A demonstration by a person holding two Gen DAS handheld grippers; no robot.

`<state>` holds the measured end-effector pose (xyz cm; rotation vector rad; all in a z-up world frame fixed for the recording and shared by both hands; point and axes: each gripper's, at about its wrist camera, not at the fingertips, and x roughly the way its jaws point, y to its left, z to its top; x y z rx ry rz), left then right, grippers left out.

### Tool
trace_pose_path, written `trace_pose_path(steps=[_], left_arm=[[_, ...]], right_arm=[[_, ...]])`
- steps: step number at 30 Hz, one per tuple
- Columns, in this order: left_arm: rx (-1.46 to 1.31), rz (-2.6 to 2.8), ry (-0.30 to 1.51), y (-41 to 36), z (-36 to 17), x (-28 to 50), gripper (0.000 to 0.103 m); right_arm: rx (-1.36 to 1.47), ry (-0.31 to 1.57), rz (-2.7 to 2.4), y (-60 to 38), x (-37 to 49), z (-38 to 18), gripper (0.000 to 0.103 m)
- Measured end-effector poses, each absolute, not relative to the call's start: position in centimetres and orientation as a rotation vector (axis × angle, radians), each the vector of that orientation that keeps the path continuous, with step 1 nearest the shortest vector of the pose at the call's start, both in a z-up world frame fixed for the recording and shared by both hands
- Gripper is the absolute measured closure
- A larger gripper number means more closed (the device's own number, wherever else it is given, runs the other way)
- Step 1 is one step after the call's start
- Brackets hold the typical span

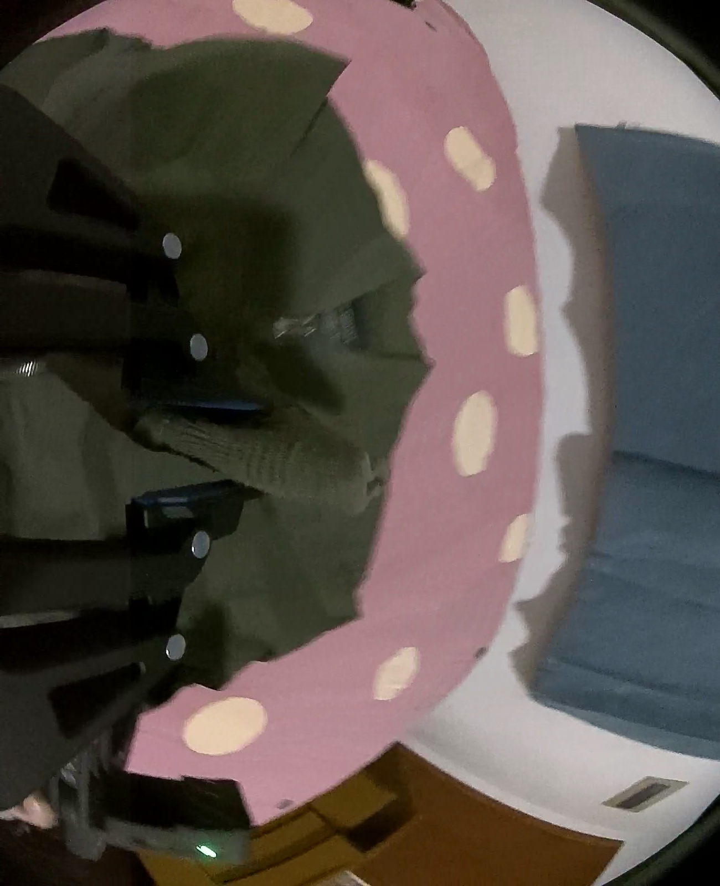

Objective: Fold small clothes

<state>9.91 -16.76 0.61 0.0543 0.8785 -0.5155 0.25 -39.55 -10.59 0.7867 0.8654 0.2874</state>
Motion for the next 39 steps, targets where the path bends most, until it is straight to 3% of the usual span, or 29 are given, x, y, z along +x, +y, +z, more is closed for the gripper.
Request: trace_pose_path(steps=[1, 5, 9, 18, 32, 34, 35, 36, 39], left_arm=[[0.07, -0.519, 0.883, -17.2, 0.2, 9.5, 0.071], [0.088, -0.566, 0.848, -18.1, 0.4, 7.3, 0.043], [0.086, -0.636, 0.73, -17.4, 3.4, 5.1, 0.03], [0.0, -0.611, 0.611, -8.3, 7.0, 3.1, 0.025], [-0.059, -0.239, 0.783, 7.1, -1.5, 4.5, 0.024], [-0.086, -0.234, 0.799, 7.5, -2.0, 4.9, 0.024], [-0.097, -0.235, 0.805, 7.6, -2.1, 5.1, 0.024], [-0.103, -0.229, 0.816, 7.7, -2.4, 5.4, 0.024], [-0.086, -0.189, 0.844, 7.8, -3.2, 6.3, 0.024]], right_arm=[[0.797, 0.866, 0.291, -39.7, 0.3, -10.7, 0.036], [0.832, 0.864, 0.305, -40.1, 0.4, -11.1, 0.036], [0.858, 0.863, 0.308, -40.3, 0.3, -11.2, 0.035], [0.894, 0.833, 0.322, -40.7, 0.8, -10.0, 0.03], [0.789, 0.973, 0.34, -36.2, 7.1, -10.8, 0.032], [0.756, 0.985, 0.345, -35.0, 7.6, -11.1, 0.044], [0.732, 0.989, 0.34, -34.7, 7.6, -11.0, 0.067], [0.715, 0.998, 0.347, -34.3, 7.8, -11.0, 0.083], [0.707, 0.966, 0.37, -33.8, 7.8, -9.8, 0.091]])
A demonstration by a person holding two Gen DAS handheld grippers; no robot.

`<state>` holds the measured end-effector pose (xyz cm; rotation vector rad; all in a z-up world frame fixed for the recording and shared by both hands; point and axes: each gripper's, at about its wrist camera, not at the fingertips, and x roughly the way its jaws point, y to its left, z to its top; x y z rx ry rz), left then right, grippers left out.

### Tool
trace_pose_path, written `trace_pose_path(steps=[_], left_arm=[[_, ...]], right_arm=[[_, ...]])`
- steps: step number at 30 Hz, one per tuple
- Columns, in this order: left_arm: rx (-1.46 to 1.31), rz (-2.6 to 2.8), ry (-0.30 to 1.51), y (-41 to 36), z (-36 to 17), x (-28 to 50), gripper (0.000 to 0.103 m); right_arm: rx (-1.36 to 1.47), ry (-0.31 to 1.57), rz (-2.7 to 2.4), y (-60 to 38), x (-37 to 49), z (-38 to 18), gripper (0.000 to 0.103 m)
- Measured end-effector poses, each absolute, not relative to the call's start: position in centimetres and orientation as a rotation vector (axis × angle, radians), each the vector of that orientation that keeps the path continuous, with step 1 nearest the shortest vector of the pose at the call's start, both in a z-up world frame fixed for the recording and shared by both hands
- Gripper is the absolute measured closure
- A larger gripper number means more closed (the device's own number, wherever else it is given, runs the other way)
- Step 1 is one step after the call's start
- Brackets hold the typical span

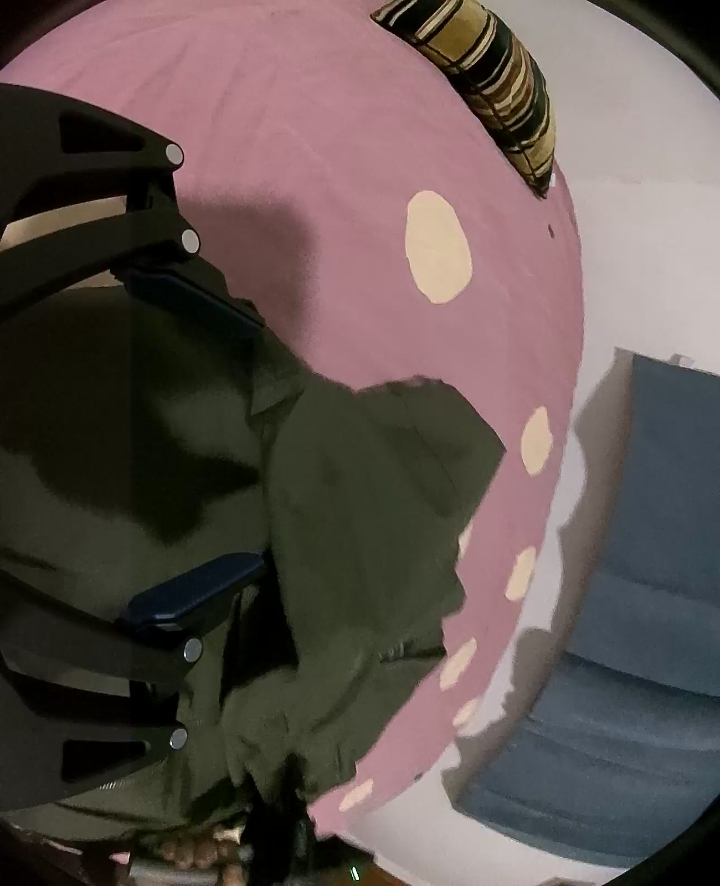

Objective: Fold small clothes

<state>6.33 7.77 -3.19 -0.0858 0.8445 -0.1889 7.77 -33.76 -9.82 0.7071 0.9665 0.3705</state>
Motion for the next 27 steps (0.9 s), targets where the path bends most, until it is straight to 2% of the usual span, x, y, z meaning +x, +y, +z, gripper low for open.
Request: trace_pose_path(steps=[4, 7, 12, 16, 22, 24, 26, 27], left_arm=[[-0.099, -0.158, 0.87, 8.4, -4.1, 6.6, 0.024], [-0.131, -0.161, 0.886, 9.0, -4.6, 6.7, 0.024], [-0.123, -0.157, 0.895, 8.9, -5.0, 6.8, 0.024], [-0.124, -0.153, 0.909, 9.0, -5.3, 7.0, 0.024], [-0.134, -0.156, 0.921, 9.2, -5.5, 7.0, 0.024], [-0.136, -0.166, 0.917, 9.3, -5.1, 6.7, 0.024], [-0.133, -0.184, 0.912, 9.5, -4.5, 6.2, 0.024], [-0.129, -0.201, 0.904, 9.8, -4.1, 5.7, 0.024]], right_arm=[[0.605, 0.793, 0.336, -34.2, 6.0, -4.9, 0.092], [0.519, 0.747, 0.226, -35.8, 5.4, -3.9, 0.092], [0.591, 0.946, 0.164, -38.1, 7.8, -10.5, 0.091], [0.638, 0.94, 0.168, -38.6, 7.8, -11.6, 0.09], [0.643, 0.94, 0.193, -39.2, 7.1, -10.5, 0.077], [0.675, 0.906, 0.215, -39.6, 5.8, -9.4, 0.062], [0.688, 0.862, 0.23, -40.5, 3.6, -8.3, 0.051], [0.685, 0.847, 0.233, -40.9, 2.6, -7.7, 0.049]])
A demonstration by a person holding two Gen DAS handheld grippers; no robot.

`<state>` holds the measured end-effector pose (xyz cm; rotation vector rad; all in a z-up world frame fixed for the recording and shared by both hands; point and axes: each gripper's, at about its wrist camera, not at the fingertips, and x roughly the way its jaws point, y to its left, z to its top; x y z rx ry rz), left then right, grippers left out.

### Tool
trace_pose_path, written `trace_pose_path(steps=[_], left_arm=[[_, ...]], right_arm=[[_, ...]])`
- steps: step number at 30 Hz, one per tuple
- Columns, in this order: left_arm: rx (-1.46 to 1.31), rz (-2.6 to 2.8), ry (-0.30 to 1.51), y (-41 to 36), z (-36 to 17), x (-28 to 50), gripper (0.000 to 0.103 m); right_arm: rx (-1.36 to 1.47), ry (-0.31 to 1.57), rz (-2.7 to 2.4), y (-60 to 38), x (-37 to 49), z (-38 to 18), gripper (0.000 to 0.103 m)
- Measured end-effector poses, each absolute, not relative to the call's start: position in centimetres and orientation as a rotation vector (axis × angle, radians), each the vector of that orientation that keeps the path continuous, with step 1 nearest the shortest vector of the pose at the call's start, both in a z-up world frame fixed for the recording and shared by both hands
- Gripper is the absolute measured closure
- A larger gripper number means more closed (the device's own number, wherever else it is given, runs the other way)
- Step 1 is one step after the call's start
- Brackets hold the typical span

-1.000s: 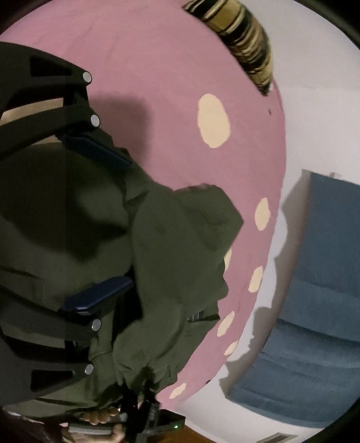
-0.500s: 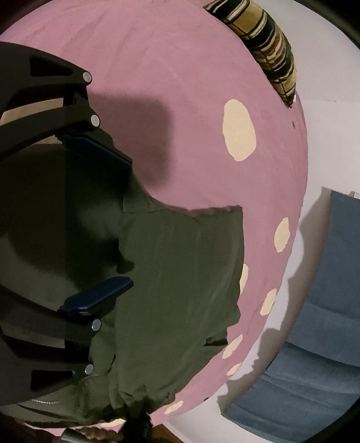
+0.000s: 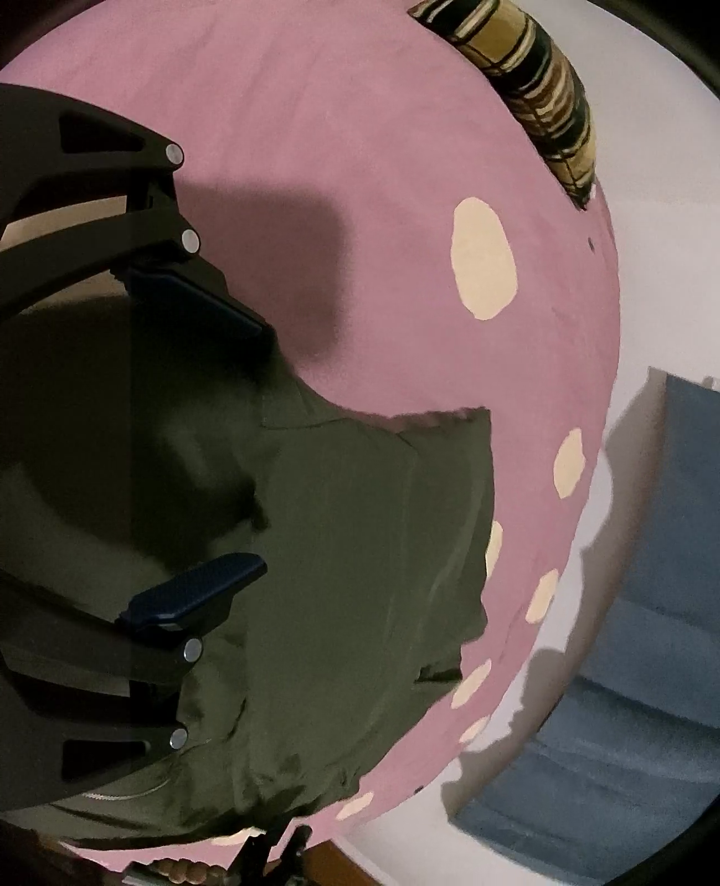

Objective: Fold small clothes

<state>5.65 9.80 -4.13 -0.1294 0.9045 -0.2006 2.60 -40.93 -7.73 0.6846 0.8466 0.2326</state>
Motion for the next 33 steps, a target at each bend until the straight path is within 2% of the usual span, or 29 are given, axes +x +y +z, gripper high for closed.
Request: trace_pose_path(steps=[3, 7, 12, 17, 21, 25, 33], left_arm=[[-0.102, -0.245, 0.882, 10.9, -3.2, 3.7, 0.02], [-0.081, -0.322, 0.888, 12.9, -2.9, 0.6, 0.019], [-0.103, -0.463, 0.874, 15.2, -2.5, -4.5, 0.017], [-0.108, -0.593, 0.92, 14.7, -3.0, -8.1, 0.017], [-0.119, -0.646, 0.978, 13.9, -4.1, -9.3, 0.017], [-0.264, -0.718, 1.084, 13.6, -5.9, -9.1, 0.017], [-0.459, -0.735, 1.111, 14.5, -6.5, -8.1, 0.016]], right_arm=[[0.671, 0.825, 0.241, -42.6, -1.1, -6.6, 0.042], [0.685, 0.834, 0.226, -44.8, -6.7, -6.8, 0.04], [0.721, 0.877, 0.234, -46.0, -13.7, -8.8, 0.035], [0.782, 0.93, 0.332, -45.3, -17.6, -11.3, 0.034], [0.815, 0.932, 0.435, -44.3, -18.4, -12.0, 0.032], [0.824, 0.935, 0.526, -43.3, -18.3, -12.1, 0.03], [0.776, 0.981, 0.634, -40.3, -17.8, -12.0, 0.029]])
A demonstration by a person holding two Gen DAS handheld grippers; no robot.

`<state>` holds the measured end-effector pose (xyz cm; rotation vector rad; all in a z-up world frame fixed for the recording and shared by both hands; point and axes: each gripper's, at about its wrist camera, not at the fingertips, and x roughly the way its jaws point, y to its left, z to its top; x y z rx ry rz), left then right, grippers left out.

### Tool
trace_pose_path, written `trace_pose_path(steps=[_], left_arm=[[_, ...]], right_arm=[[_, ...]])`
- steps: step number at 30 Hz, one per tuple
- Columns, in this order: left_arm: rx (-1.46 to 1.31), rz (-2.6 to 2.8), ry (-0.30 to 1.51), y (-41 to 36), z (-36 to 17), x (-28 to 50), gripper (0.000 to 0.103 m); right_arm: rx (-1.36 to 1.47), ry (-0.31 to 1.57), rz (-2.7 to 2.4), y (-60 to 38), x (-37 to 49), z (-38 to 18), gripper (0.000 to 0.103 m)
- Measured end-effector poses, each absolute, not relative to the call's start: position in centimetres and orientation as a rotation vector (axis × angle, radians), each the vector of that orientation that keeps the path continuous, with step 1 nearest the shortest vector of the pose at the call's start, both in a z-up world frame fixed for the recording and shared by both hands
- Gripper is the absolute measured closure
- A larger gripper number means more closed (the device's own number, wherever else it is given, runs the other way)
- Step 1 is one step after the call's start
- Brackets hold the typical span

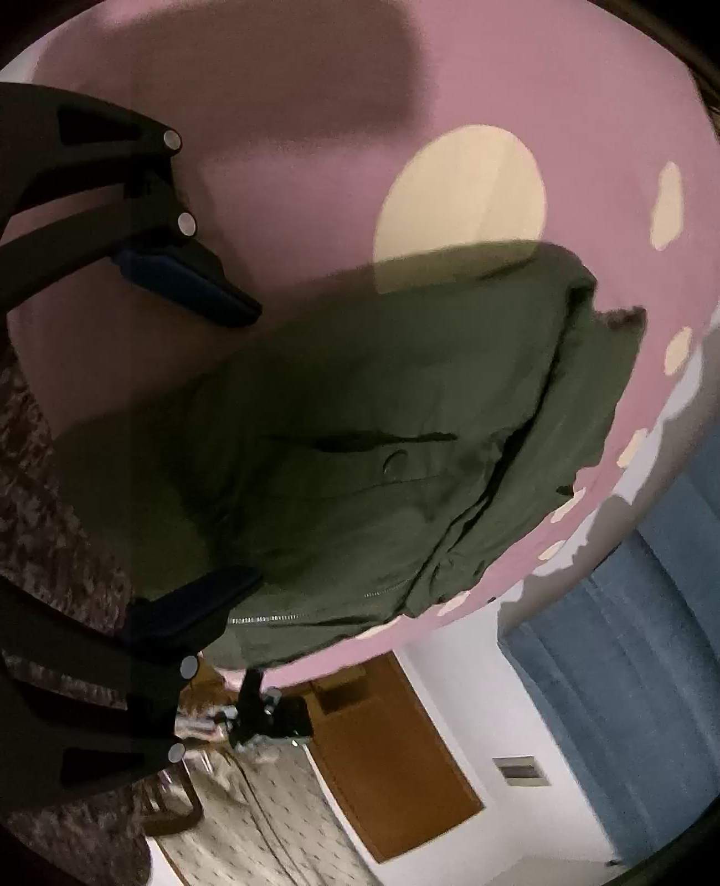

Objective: Fold small clothes

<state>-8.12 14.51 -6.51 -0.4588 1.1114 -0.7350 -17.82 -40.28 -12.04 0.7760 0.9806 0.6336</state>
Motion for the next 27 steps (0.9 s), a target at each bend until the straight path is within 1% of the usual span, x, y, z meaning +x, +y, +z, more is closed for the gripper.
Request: trace_pose_path(steps=[5, 7, 10, 12, 14, 17, 19, 21, 22, 23, 24, 27], left_arm=[[-0.659, -0.743, 1.19, 15.8, -7.2, -7.6, 0.016], [-0.687, -0.771, 1.21, 15.5, -7.3, -7.7, 0.016], [-0.66, -0.812, 1.222, 13.3, -7.2, -7.9, 0.016], [-0.597, -0.809, 1.215, 11.6, -7.0, -8.1, 0.015], [-0.585, -0.826, 1.204, 10.6, -7.0, -8.0, 0.015], [-0.617, -0.85, 1.217, 9.9, -7.2, -7.5, 0.015], [-0.643, -0.84, 1.229, 9.9, -7.5, -7.1, 0.023], [-0.607, -0.797, 1.248, 9.7, -8.0, -7.1, 0.045], [-0.591, -0.784, 1.249, 9.8, -8.1, -7.2, 0.05], [-0.569, -0.77, 1.25, 9.7, -8.0, -7.2, 0.055], [-0.569, -0.766, 1.253, 9.9, -8.0, -7.3, 0.057], [-0.572, -0.763, 1.267, 10.0, -8.1, -7.3, 0.064]], right_arm=[[0.767, 0.989, 0.644, -40.3, -18.4, -12.0, 0.029], [0.773, 0.991, 0.667, -40.1, -18.6, -12.0, 0.028], [0.752, 0.998, 0.713, -39.1, -18.6, -11.9, 0.026], [0.741, 0.997, 0.75, -38.5, -18.7, -11.9, 0.022], [0.734, 0.985, 0.769, -38.0, -18.7, -11.7, 0.02], [0.754, 0.974, 0.772, -37.9, -18.8, -11.7, 0.021], [0.718, 0.979, 0.754, -37.6, -19.0, -11.6, 0.031], [0.647, 1.004, 0.706, -37.1, -18.9, -11.6, 0.052], [0.63, 1.011, 0.686, -37.1, -19.0, -11.7, 0.058], [0.639, 1.016, 0.668, -37.4, -18.9, -11.8, 0.072], [0.654, 1.026, 0.65, -37.8, -18.8, -12.1, 0.081], [0.708, 1.022, 0.648, -38.6, -18.9, -12.3, 0.085]])
